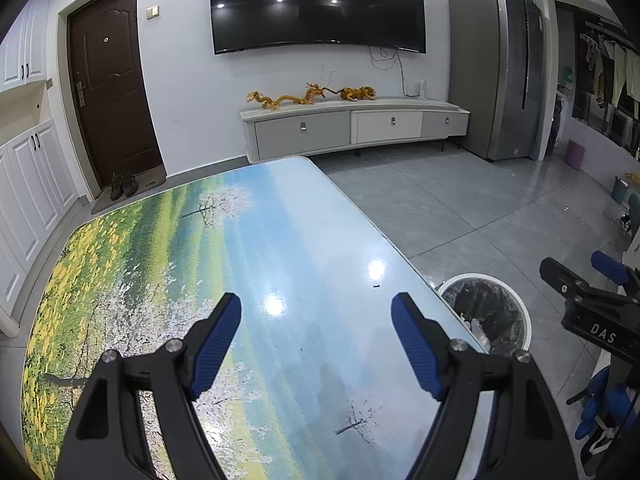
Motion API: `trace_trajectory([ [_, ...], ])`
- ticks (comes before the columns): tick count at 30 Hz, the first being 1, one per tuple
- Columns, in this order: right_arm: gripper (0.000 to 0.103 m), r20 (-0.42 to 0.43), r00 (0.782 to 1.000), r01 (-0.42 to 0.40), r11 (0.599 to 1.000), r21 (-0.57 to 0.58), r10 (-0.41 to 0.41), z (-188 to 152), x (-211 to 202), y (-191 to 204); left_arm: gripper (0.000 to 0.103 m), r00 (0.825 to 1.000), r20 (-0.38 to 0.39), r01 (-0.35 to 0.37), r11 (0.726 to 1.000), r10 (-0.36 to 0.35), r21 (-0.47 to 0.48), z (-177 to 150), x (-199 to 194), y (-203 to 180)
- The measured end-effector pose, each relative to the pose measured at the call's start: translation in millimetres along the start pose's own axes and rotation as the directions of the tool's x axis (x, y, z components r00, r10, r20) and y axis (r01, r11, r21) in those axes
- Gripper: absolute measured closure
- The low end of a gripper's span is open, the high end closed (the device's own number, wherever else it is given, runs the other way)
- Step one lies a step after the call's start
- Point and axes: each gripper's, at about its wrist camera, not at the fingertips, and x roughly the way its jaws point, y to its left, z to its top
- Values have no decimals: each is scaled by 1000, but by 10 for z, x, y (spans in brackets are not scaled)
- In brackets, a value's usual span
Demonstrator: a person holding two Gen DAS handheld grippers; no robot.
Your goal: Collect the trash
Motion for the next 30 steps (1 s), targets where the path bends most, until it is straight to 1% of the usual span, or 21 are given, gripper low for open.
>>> trace_trajectory([
  [30,1,-10,1000,17,1000,2,-17,-55,-18,-31,26,1000,-17,20,1000,-20,8,-27,25,0],
])
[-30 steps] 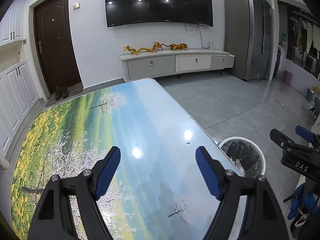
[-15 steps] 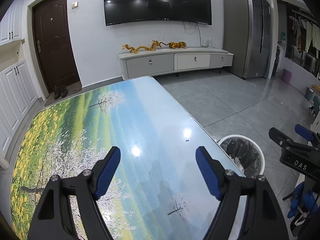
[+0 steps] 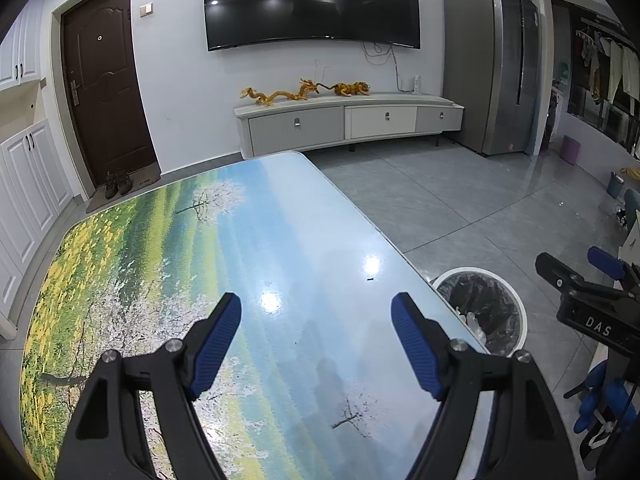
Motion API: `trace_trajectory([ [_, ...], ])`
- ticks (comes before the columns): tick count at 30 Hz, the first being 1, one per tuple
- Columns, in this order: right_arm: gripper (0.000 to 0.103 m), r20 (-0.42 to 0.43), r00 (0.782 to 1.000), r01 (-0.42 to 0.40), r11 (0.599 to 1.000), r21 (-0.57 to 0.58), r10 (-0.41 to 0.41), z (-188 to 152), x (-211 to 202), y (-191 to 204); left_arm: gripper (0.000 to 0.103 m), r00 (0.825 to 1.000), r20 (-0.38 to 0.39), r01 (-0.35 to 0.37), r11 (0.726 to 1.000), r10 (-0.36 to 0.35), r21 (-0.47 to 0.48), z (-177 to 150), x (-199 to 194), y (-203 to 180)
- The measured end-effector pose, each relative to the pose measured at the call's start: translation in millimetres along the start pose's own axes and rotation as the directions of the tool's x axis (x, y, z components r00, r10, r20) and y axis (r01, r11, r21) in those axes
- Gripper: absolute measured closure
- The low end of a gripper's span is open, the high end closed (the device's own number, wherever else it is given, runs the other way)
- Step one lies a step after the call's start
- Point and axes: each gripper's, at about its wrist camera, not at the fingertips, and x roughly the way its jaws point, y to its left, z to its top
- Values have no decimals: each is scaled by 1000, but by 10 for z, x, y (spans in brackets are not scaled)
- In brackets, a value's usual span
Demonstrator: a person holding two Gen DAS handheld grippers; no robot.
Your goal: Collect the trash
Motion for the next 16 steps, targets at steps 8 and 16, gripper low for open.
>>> trace_trajectory([
  [8,1,-5,1000,3,1000,-2,-3,3,-16,7,26,1000,-5,5,1000,-5,-3,2,4,8],
  [16,1,-4,1000,8,1000,-1,-8,26,-14,25,26,1000,-6,9,1000,-9,-6,2,5,18],
])
